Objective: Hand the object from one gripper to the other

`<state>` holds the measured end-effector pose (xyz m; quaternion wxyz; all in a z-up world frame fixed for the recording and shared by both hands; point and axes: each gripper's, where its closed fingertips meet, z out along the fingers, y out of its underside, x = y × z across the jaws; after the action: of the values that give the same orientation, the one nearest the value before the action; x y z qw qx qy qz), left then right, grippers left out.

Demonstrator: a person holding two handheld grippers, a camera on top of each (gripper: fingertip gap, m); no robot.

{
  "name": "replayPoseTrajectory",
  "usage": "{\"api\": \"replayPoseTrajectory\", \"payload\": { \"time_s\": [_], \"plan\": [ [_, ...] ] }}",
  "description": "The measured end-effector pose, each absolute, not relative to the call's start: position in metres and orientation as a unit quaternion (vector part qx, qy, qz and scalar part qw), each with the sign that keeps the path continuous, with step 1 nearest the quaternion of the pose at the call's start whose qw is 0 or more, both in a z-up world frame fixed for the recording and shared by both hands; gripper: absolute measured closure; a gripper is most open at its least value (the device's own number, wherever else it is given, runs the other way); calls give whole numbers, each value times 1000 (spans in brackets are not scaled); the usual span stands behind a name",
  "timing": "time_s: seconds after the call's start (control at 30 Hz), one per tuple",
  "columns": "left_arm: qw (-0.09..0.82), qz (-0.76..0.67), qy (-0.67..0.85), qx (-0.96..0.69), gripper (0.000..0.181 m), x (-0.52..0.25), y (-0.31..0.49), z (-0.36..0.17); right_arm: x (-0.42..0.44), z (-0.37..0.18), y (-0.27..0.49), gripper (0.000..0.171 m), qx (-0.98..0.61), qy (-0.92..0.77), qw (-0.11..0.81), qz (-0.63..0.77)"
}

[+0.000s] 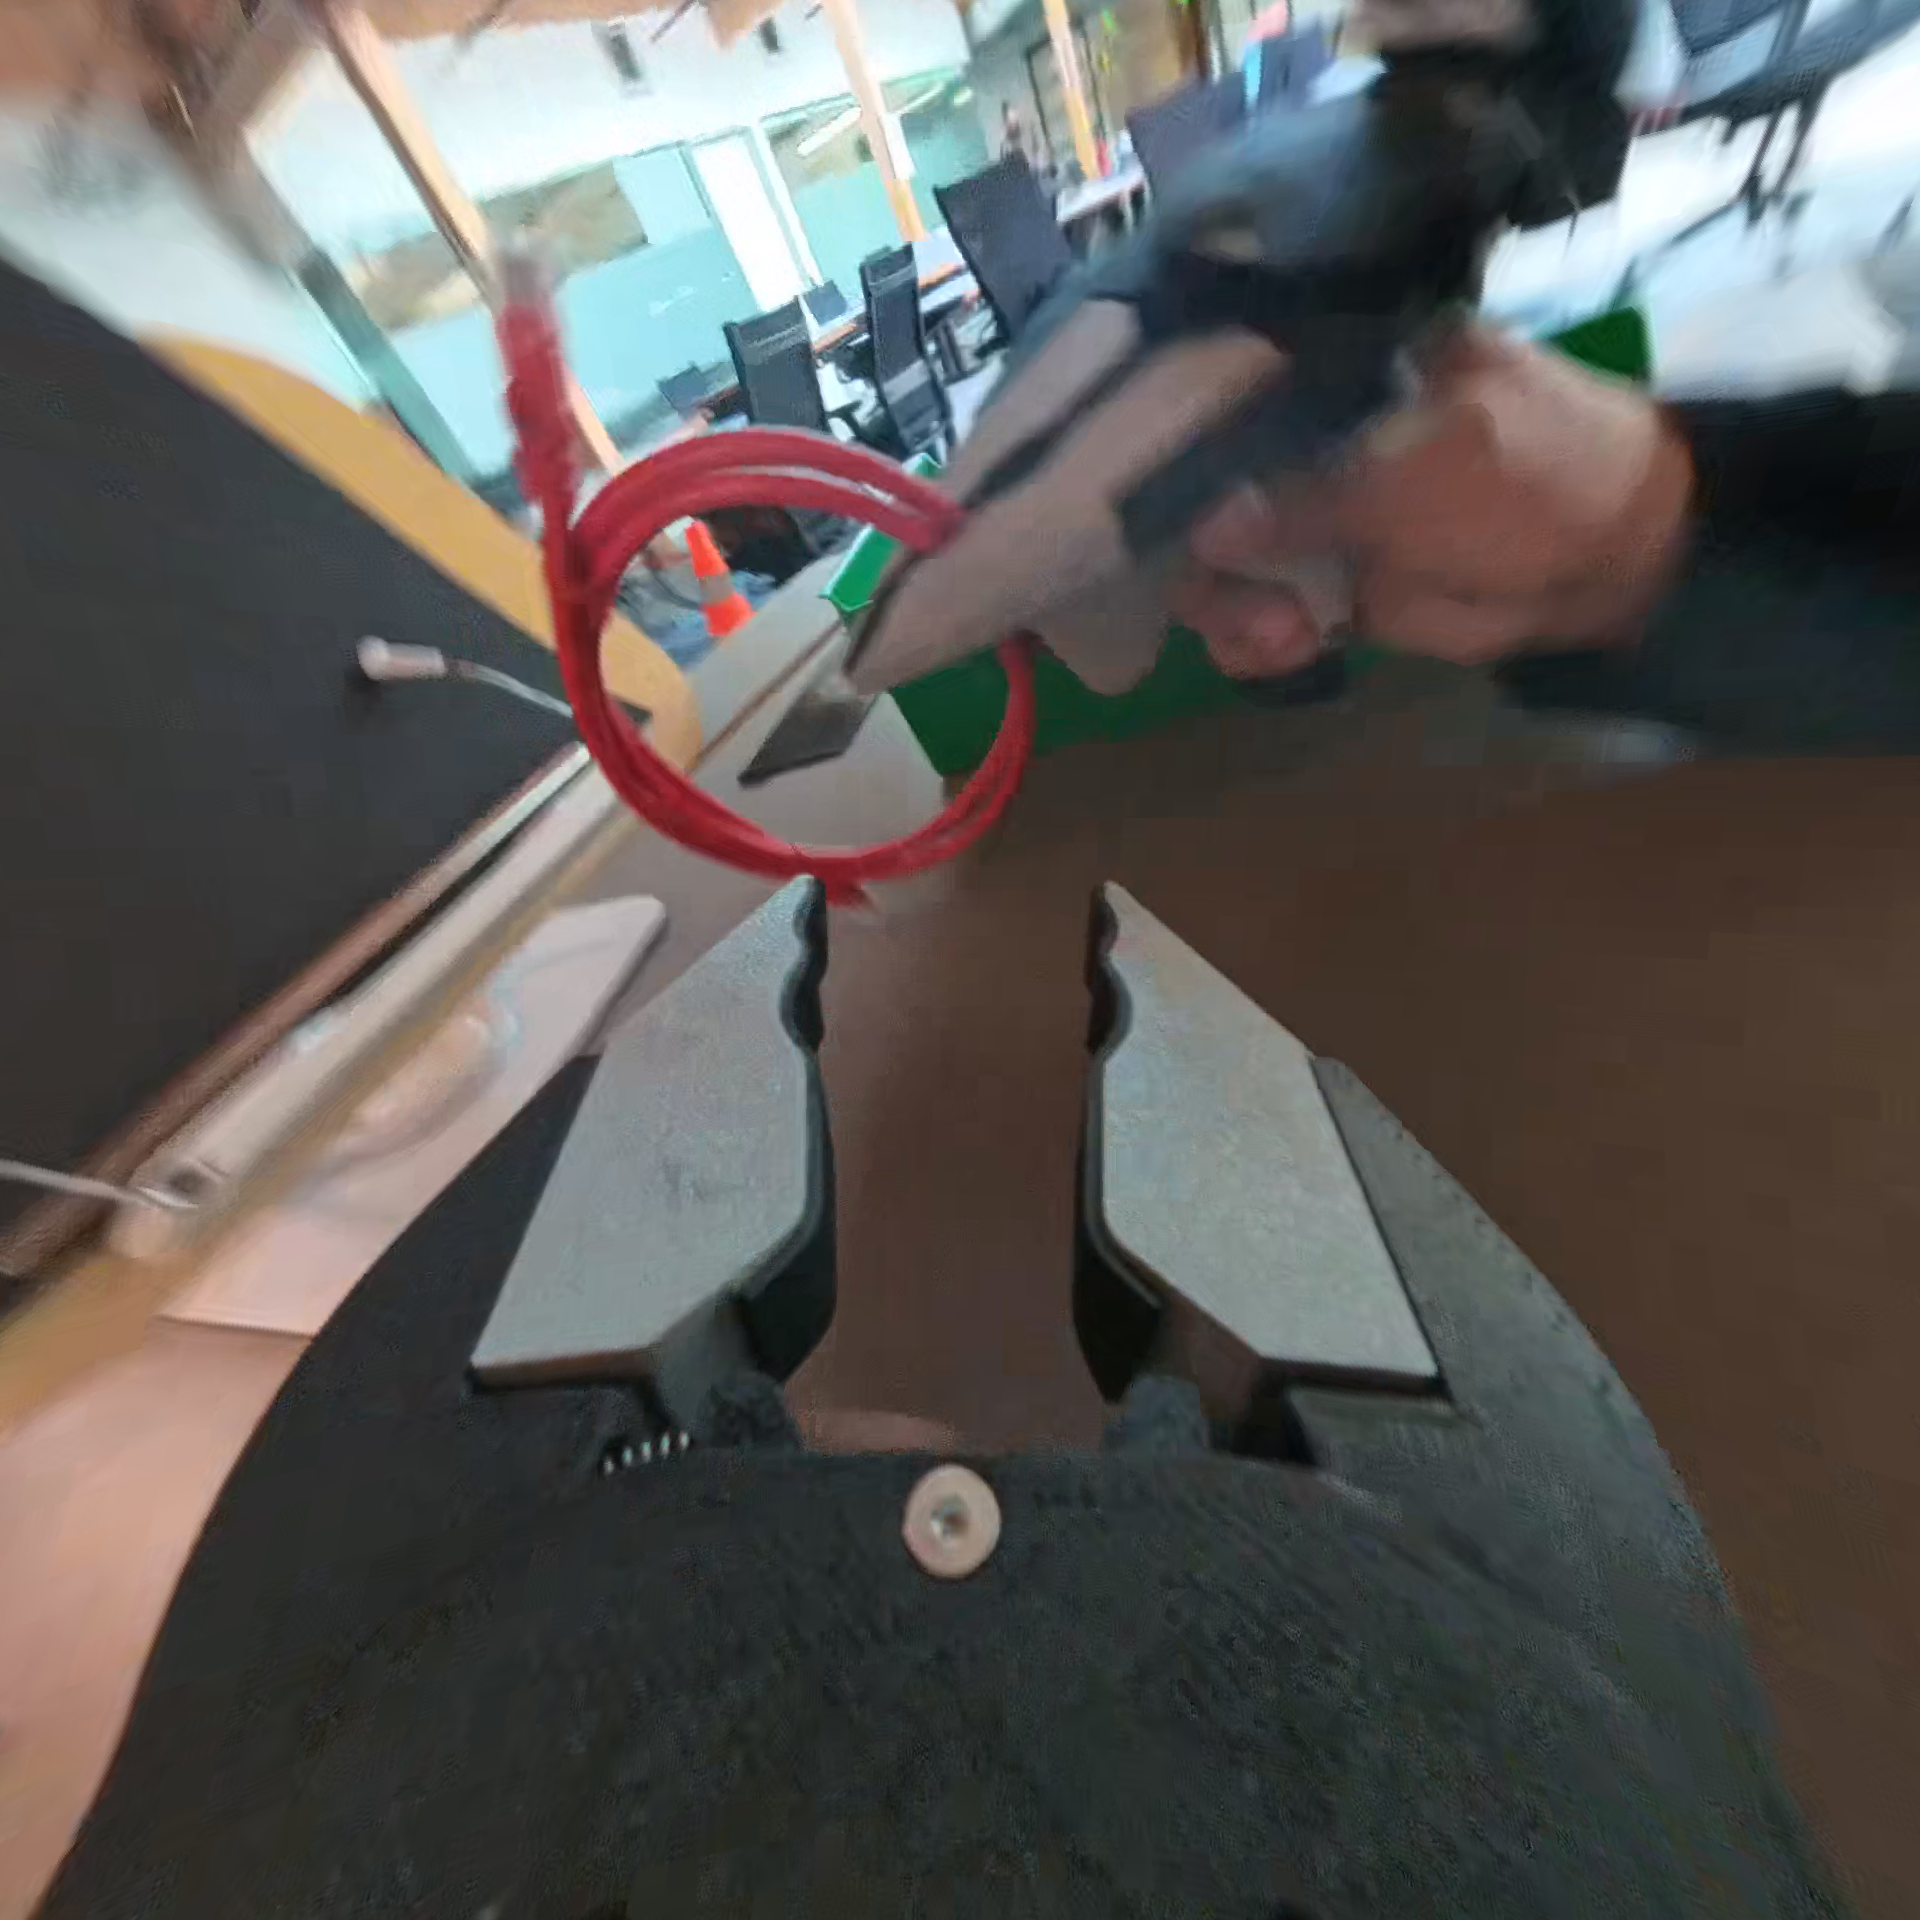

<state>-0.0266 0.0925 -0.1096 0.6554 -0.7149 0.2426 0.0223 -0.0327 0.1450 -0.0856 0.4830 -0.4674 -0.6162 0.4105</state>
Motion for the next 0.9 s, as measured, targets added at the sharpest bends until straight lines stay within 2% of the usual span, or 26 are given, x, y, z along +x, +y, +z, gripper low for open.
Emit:
{"api": "replayPoseTrajectory", "payload": {
  "time_s": [0.1,0.17,0.27,0.3,0.33,0.4,0.5,0.57,0.77,0.87,0.9],
  "plan": [
    [640,-179,151,-732,123,-29,89,-102,-36,-91,135,171,-373,-670,596,239],
    [633,-279,96,-716,117,-30,89,-94,-42,-100,129,171,-321,-687,640,125],
    [645,-307,41,-698,121,-43,93,-88,-53,-111,120,171,-266,-694,668,-11],
    [649,-299,31,-699,127,-48,94,-88,-56,-115,116,170,-248,-695,673,-44],
    [651,-273,21,-708,156,-56,96,-92,-59,-117,112,167,-230,-693,680,-72],
    [647,-239,59,-722,168,-56,93,-95,-65,-128,103,158,-200,-700,679,-96],
    [638,-175,139,-737,179,-48,85,-100,-64,-150,86,147,-210,-752,625,-13],
    [637,-113,181,-741,179,-48,83,-101,-54,-150,69,150,-213,-773,590,93],
    [670,-122,173,-711,179,-54,78,-84,-15,-52,115,171,-306,-608,670,297],
    [682,-157,204,-684,179,-39,69,-75,-15,-51,143,170,-361,-567,678,297],
    [684,-165,210,-679,179,-35,67,-73,-18,-58,141,158,-370,-579,658,308]
  ]
}}
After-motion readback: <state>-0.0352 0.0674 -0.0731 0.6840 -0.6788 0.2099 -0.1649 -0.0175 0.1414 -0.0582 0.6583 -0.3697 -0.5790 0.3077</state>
